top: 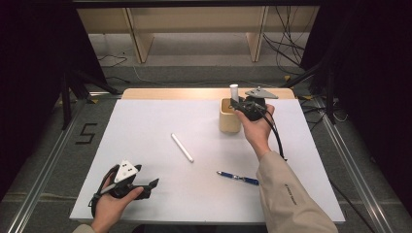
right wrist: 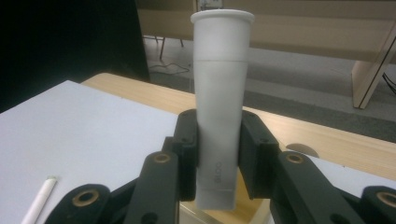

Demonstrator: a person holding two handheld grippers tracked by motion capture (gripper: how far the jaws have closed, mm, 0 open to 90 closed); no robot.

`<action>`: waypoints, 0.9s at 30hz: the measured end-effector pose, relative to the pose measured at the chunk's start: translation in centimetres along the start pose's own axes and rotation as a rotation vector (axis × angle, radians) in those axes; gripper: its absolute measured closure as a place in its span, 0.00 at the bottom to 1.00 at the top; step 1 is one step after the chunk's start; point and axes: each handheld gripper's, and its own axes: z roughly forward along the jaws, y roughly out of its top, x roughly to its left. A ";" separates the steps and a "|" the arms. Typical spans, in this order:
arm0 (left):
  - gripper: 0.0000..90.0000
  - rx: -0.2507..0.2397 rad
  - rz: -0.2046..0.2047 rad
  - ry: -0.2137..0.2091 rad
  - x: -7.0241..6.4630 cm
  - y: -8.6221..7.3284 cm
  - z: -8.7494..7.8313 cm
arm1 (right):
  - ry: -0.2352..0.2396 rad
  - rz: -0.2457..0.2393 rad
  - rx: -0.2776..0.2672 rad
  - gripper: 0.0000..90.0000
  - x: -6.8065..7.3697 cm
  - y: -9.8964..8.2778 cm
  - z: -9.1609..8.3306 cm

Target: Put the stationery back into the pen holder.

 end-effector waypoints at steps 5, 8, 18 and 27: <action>0.21 -0.002 0.000 0.000 0.0 0.0 0.0 | 0.002 -0.006 0.009 0.79 0.2 0.1 0.6; 0.21 -0.001 0.000 0.000 0.0 0.0 0.0 | -0.001 -0.006 0.014 0.79 0.3 0.1 0.9; 0.21 0.000 -0.003 0.000 0.0 0.0 0.0 | -0.011 -0.005 0.028 0.79 0.2 -0.2 1.6; 0.21 -0.002 -0.002 0.000 0.1 0.0 0.0 | -0.014 -0.009 0.050 0.79 0.2 -0.4 2.3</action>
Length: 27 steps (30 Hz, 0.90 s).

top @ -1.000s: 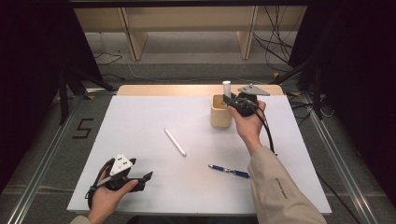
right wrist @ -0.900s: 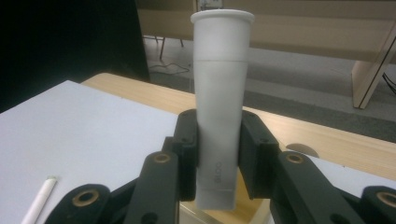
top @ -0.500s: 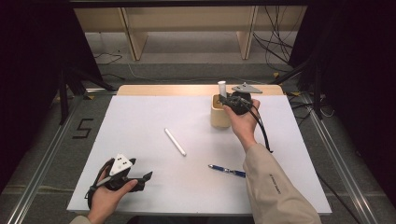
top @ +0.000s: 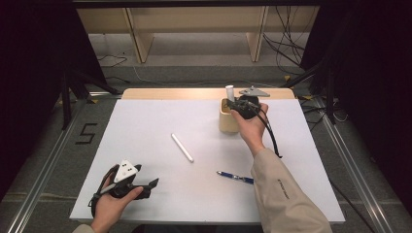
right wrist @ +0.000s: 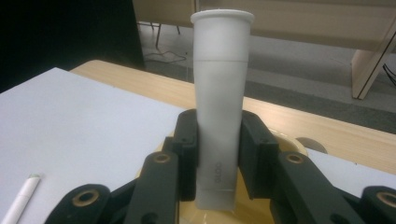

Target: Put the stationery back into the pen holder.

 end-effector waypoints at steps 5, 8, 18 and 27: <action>0.21 0.000 0.001 0.001 0.0 0.0 0.0 | -0.009 -0.002 0.015 0.79 -0.1 -0.3 0.5; 0.21 0.000 -0.001 0.000 0.0 0.0 0.0 | -0.009 0.000 0.022 0.79 -0.1 -0.3 0.7; 0.21 0.002 0.002 0.000 0.0 0.0 0.0 | -0.005 -0.009 0.039 0.79 0.2 -0.6 1.2; 0.21 0.005 0.003 -0.001 0.0 0.0 0.0 | -0.007 -0.015 0.047 0.79 0.3 -0.5 1.6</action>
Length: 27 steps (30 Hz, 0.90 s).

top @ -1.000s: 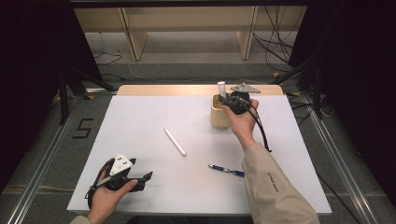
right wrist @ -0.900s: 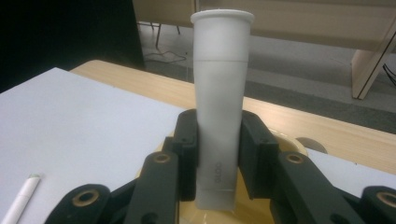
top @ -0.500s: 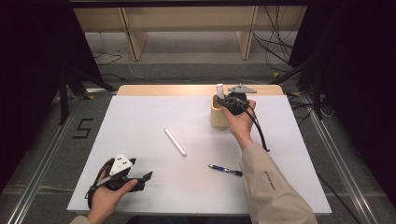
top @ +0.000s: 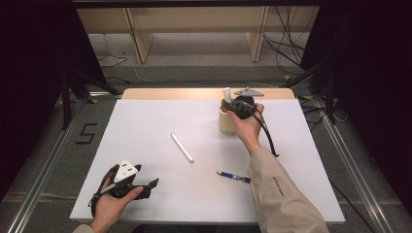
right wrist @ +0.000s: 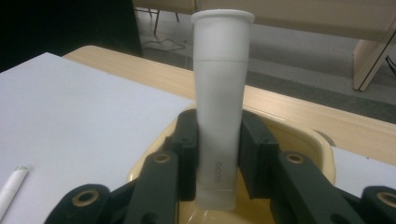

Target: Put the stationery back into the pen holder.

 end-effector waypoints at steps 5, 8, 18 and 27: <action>0.21 -0.002 0.000 0.000 0.0 0.0 0.0 | -0.002 -0.001 0.008 0.79 0.0 0.0 0.3; 0.21 -0.004 -0.001 0.000 0.0 0.0 0.0 | 0.005 -0.009 0.021 0.72 0.1 0.0 0.5; 0.21 -0.005 -0.008 0.001 0.0 0.0 0.0 | -0.003 0.000 0.017 0.44 0.1 1.0 -1.7; 0.21 -0.006 -0.009 0.001 -0.1 -0.1 0.0 | 0.043 -0.063 0.052 0.44 -0.2 1.8 -5.3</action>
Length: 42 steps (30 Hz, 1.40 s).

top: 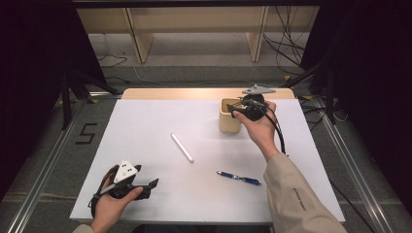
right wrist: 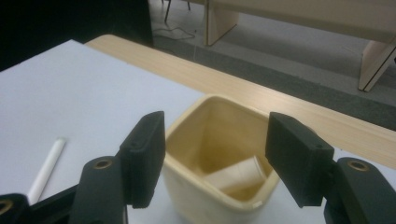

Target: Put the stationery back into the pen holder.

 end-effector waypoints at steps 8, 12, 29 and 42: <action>0.21 0.002 0.002 -0.002 -0.1 0.0 0.1 | 0.059 -0.040 0.055 0.47 0.0 -1.0 -2.7; 0.21 0.002 -0.001 -0.001 -0.1 0.0 0.1 | 0.081 -0.056 0.091 0.47 0.1 -1.9 -3.3; 0.21 0.008 0.002 0.001 -0.1 -0.1 0.1 | 0.184 -0.149 0.299 0.50 1.1 -5.7 -4.1; 0.21 0.008 0.004 -0.002 -0.1 -0.1 0.2 | 0.277 -0.258 0.482 0.52 2.2 -7.7 -4.4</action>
